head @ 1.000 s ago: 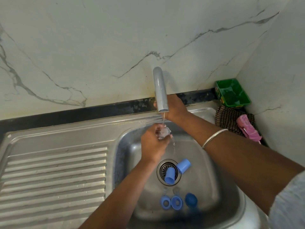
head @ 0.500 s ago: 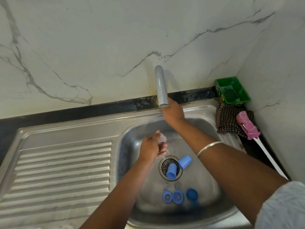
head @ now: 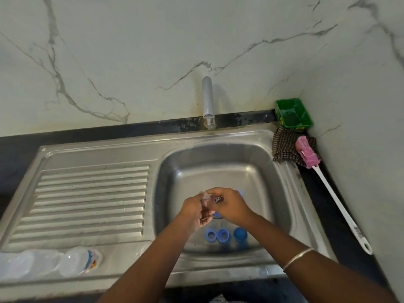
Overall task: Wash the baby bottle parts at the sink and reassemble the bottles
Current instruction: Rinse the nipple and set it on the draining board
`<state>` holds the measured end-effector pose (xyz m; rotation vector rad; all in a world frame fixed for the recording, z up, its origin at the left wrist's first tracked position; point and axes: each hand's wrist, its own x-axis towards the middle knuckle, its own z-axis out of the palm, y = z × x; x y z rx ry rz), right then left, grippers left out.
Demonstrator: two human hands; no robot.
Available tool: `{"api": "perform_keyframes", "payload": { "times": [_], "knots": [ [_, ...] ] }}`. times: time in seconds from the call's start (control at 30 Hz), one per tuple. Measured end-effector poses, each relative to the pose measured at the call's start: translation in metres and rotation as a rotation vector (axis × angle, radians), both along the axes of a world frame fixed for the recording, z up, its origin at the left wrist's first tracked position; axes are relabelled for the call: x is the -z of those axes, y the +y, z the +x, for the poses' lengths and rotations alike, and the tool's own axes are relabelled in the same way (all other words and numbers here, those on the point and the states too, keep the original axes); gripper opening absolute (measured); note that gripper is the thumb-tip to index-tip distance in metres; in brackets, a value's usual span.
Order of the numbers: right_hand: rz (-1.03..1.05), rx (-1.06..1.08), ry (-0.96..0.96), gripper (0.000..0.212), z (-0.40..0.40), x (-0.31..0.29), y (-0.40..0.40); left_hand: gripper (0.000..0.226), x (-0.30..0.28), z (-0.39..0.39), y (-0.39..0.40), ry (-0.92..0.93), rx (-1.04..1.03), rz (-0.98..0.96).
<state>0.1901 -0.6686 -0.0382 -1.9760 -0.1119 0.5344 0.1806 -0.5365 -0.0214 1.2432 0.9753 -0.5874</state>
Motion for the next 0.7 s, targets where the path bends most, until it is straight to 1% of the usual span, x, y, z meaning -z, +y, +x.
{"api": "perform_keyframes", "payload": {
  "times": [0.13, 0.2, 0.27, 0.37, 0.43, 0.47, 0.5, 0.53, 0.6, 0.63, 0.67, 0.7],
  "knots": [
    [-0.031, 0.052, -0.051, 0.013, -0.014, 0.000, -0.009, 0.034, 0.000, -0.018, -0.004, 0.015, 0.108, -0.001],
    [-0.091, 0.046, -0.095, 0.007, -0.017, -0.003, -0.014, 0.035, -0.002, -0.027, -0.005, 0.026, 0.192, 0.052],
    [-0.194, 0.006, -0.134, 0.006, -0.017, -0.006, -0.018, 0.038, -0.003, -0.036, -0.005, 0.019, 0.301, 0.164],
    [-0.416, -0.067, -0.139, 0.014, -0.014, -0.008, -0.025, 0.035, 0.000, -0.048, -0.004, -0.069, 0.425, 0.393],
    [-0.526, -0.160, -0.172, 0.016, -0.015, -0.012, -0.029, 0.028, -0.002, -0.058, -0.003, -0.129, 0.425, 0.475],
    [-0.532, -0.177, -0.212, 0.015, -0.016, -0.015, -0.029, 0.026, -0.004, -0.061, -0.001, -0.164, 0.401, 0.495],
    [-0.495, -0.170, -0.260, 0.015, -0.018, -0.018, -0.029, 0.025, -0.005, -0.064, 0.001, -0.198, 0.373, 0.515],
    [-0.408, -0.131, -0.304, 0.017, -0.020, -0.022, -0.029, 0.024, -0.007, -0.067, 0.002, -0.227, 0.349, 0.530],
    [-0.138, -0.001, -0.400, 0.020, -0.025, -0.031, -0.024, 0.022, -0.011, -0.071, 0.004, -0.250, 0.307, 0.524],
    [-0.056, 0.045, -0.443, 0.020, -0.025, -0.034, -0.021, 0.021, -0.013, -0.072, 0.005, -0.247, 0.280, 0.499],
    [-0.039, 0.052, -0.450, 0.020, -0.025, -0.036, -0.019, 0.019, -0.014, -0.073, 0.006, -0.247, 0.250, 0.477],
    [-0.077, 0.032, -0.402, 0.019, -0.022, -0.036, -0.018, 0.018, -0.015, -0.073, 0.007, -0.252, 0.226, 0.467]
  ]
}}
